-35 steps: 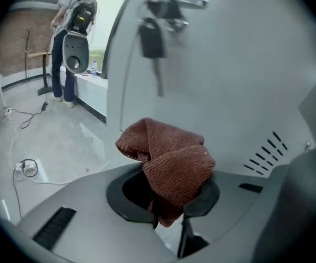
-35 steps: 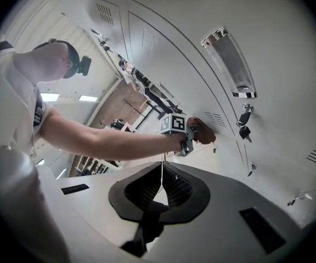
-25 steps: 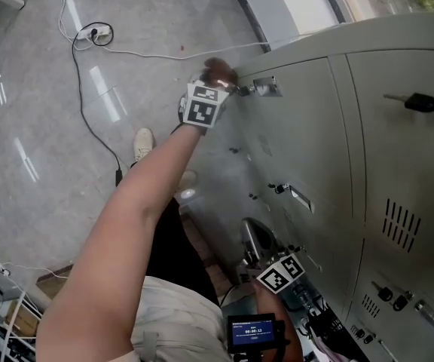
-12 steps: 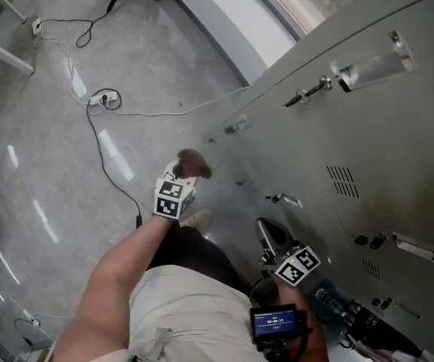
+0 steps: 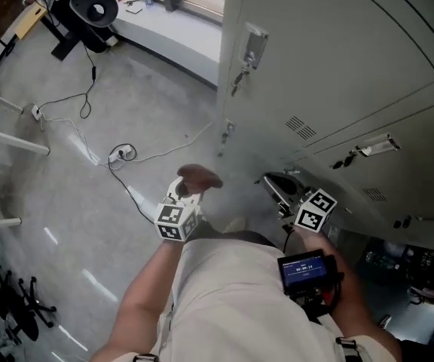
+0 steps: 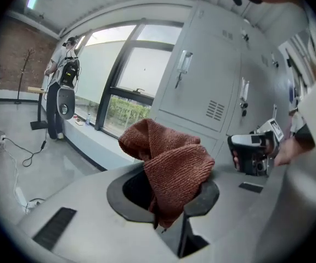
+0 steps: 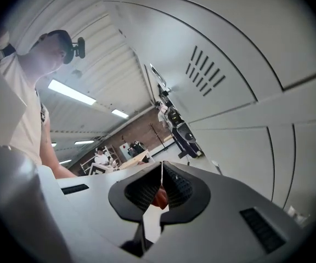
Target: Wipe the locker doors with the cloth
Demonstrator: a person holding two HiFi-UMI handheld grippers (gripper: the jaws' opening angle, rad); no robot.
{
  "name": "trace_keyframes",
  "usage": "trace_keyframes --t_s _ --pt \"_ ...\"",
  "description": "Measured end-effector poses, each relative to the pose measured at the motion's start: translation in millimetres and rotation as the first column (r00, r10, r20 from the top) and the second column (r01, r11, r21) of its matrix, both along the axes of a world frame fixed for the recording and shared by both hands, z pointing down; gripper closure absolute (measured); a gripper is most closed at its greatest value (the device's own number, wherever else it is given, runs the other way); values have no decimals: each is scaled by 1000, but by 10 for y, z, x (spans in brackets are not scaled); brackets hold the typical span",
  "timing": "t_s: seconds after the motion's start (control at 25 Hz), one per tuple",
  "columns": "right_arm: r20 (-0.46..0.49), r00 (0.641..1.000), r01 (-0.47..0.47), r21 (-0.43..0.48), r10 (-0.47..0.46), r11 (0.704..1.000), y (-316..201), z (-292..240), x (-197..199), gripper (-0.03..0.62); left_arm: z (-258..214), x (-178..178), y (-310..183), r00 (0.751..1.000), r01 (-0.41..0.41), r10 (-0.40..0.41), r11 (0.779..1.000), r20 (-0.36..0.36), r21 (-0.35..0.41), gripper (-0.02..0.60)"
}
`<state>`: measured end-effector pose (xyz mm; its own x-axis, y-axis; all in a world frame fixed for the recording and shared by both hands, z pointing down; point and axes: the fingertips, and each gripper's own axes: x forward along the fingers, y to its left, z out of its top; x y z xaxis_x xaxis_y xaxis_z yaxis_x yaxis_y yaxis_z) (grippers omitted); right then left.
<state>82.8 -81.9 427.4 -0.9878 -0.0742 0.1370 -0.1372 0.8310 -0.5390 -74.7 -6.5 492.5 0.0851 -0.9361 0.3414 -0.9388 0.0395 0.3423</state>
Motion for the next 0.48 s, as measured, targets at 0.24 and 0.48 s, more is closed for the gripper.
trace_keyframes --t_s 0.24,0.48 --pt "77 997 17 166 -30 986 -149 -806 -183 576 -930 43 -294 998 -60 55 987 35 148 511" --pt "100 993 45 214 -67 976 -44 -1208 -173 576 -1171 226 -345 987 -145 134 980 88 139 511"
